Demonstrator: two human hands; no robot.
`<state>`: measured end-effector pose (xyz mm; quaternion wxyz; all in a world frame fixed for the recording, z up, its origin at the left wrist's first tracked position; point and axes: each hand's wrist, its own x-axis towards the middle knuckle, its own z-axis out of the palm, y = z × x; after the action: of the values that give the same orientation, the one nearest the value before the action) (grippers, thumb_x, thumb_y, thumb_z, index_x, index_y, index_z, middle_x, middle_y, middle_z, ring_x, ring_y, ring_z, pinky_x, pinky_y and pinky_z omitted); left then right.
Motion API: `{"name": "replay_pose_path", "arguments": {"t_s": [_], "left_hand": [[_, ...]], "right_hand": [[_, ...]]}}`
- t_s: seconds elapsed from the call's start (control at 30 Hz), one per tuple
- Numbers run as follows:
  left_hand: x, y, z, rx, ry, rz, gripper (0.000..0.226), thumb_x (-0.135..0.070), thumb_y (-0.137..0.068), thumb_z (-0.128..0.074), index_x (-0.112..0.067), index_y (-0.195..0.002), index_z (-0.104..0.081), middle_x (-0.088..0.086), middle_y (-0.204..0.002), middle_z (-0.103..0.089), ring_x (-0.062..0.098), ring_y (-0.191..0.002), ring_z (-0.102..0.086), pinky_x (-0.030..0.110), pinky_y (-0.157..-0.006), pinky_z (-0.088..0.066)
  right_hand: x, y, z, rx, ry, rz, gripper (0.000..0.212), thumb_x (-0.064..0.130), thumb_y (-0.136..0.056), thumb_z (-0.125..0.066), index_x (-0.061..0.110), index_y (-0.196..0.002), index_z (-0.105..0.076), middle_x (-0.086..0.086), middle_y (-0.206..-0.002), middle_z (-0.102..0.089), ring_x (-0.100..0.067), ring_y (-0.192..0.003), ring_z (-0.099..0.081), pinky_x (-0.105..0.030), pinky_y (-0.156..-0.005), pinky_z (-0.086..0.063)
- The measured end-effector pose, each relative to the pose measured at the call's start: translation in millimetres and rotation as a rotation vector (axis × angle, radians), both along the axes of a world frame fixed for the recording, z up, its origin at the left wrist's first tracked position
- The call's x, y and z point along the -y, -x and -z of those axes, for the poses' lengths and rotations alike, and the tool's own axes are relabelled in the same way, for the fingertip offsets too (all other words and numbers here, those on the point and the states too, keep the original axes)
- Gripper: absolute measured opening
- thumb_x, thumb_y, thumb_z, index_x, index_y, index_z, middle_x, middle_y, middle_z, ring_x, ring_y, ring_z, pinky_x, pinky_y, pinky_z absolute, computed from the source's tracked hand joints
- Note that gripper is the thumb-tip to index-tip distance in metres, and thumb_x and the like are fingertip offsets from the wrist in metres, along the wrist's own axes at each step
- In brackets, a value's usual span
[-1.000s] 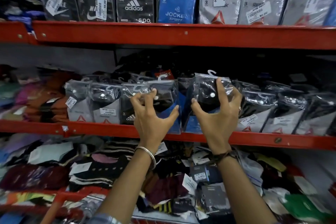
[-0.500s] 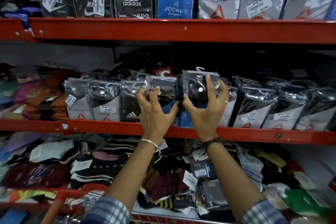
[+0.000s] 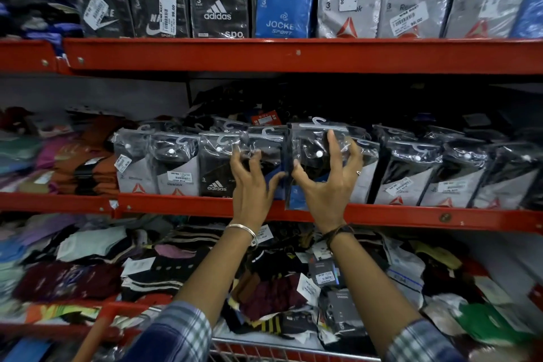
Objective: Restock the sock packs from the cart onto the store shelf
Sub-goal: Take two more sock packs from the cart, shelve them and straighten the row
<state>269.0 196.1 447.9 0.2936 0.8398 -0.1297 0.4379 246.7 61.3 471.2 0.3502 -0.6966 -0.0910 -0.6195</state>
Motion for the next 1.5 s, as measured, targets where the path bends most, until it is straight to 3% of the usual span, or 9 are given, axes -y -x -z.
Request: {"name": "replay_pose_path", "arguments": {"t_s": [0.13, 0.2, 0.3, 0.47, 0.73, 0.9, 1.1, 1.23, 1.5], "left_hand": [[1.9, 5.0, 10.5, 0.062, 0.027, -0.017, 0.044, -0.032, -0.096, -0.042, -0.014, -0.135, -0.034, 0.024, -0.145, -0.012, 0.036, -0.134, -0.022, 0.052, -0.097, -0.043], [7.3, 12.9, 14.3, 0.143, 0.022, 0.143, 0.051, -0.034, -0.094, -0.043, -0.013, -0.138, -0.029, 0.014, -0.147, -0.007, 0.029, -0.139, -0.013, 0.052, -0.106, -0.034], [16.3, 20.2, 20.1, 0.183, -0.113, 0.366, 0.078, -0.036, -0.086, -0.058, -0.017, -0.145, -0.009, 0.010, -0.153, 0.005, 0.029, -0.142, -0.010, 0.049, -0.100, -0.041], [25.8, 11.0, 24.1, 0.145, -0.234, 0.348, 0.110, -0.033, -0.082, -0.068, -0.025, -0.144, 0.022, 0.010, -0.154, 0.021, 0.031, -0.143, -0.010, 0.047, -0.098, -0.043], [37.2, 17.1, 30.8, 0.089, -0.282, 0.220, 0.095, -0.018, -0.084, -0.059, -0.034, -0.146, 0.011, 0.026, -0.149, 0.020, 0.044, -0.140, -0.009, 0.051, -0.090, -0.049], [51.8, 22.8, 24.2, 0.024, -0.218, 0.157, 0.104, -0.037, -0.078, -0.073, -0.031, -0.148, 0.004, 0.021, -0.149, 0.028, 0.044, -0.139, -0.013, 0.041, -0.091, -0.051], [45.8, 26.3, 19.6, -0.013, -0.242, 0.135, 0.109, -0.033, -0.073, -0.078, -0.030, -0.148, 0.001, 0.021, -0.151, 0.019, 0.040, -0.127, -0.042, 0.025, -0.068, -0.054], [48.4, 28.5, 19.3, -0.025, -0.235, 0.087, 0.106, -0.032, -0.068, -0.081, -0.024, -0.148, -0.011, 0.026, -0.148, -0.003, 0.041, -0.114, -0.053, 0.031, -0.072, -0.056], [61.1, 28.2, 31.7, -0.079, -0.129, 0.024, 0.104, -0.028, -0.066, -0.083, -0.020, -0.146, -0.018, 0.027, -0.141, -0.013, 0.045, -0.123, -0.041, 0.039, -0.089, -0.048]], "right_hand": [[-1.7, -3.5, -0.6, 0.017, 0.001, 0.000, 0.063, 0.038, -0.077, -0.069, 0.013, -0.130, -0.047, -0.012, -0.129, -0.035, -0.030, -0.122, -0.038, -0.034, -0.101, -0.041], [-1.5, -4.3, 0.4, 0.016, 0.011, -0.004, 0.062, 0.040, -0.078, -0.068, 0.013, -0.130, -0.046, -0.012, -0.130, -0.034, -0.030, -0.122, -0.038, -0.025, -0.105, -0.035], [3.6, -4.5, -0.5, -0.024, 0.067, -0.043, 0.062, 0.044, -0.080, -0.064, 0.015, -0.132, -0.044, -0.010, -0.132, -0.031, -0.029, -0.124, -0.035, -0.013, -0.108, -0.023], [23.5, 1.7, -6.6, -0.164, 0.189, -0.159, 0.062, 0.049, -0.085, -0.056, 0.019, -0.137, -0.040, -0.005, -0.133, -0.029, -0.024, -0.125, -0.035, -0.022, -0.104, -0.032], [62.6, 15.7, -31.6, -0.360, 0.415, -0.264, 0.062, 0.039, -0.090, -0.051, 0.018, -0.144, -0.031, -0.007, -0.140, -0.041, -0.015, -0.118, -0.043, -0.028, -0.092, -0.042], [79.3, 11.8, -39.4, -0.383, 0.394, -0.304, 0.049, 0.038, -0.096, -0.041, 0.019, -0.141, -0.037, 0.002, -0.120, -0.056, -0.002, -0.093, -0.056, -0.015, -0.074, -0.045], [108.0, -22.3, -52.0, -0.563, 0.664, 0.037, 0.059, 0.035, -0.090, -0.058, 0.016, -0.141, -0.036, -0.008, -0.140, -0.047, -0.029, -0.125, -0.045, -0.046, -0.104, -0.034], [118.1, -28.0, -67.9, -0.815, 0.852, 0.160, 0.075, 0.030, -0.081, -0.070, 0.018, -0.144, -0.031, -0.010, -0.141, -0.045, -0.030, -0.126, -0.043, -0.041, -0.099, -0.037], [127.4, -23.7, -70.5, -0.779, 0.809, 0.117, 0.067, 0.016, -0.080, -0.073, 0.019, -0.138, -0.040, -0.008, -0.136, -0.052, -0.030, -0.121, -0.049, -0.041, -0.086, -0.046]]}}
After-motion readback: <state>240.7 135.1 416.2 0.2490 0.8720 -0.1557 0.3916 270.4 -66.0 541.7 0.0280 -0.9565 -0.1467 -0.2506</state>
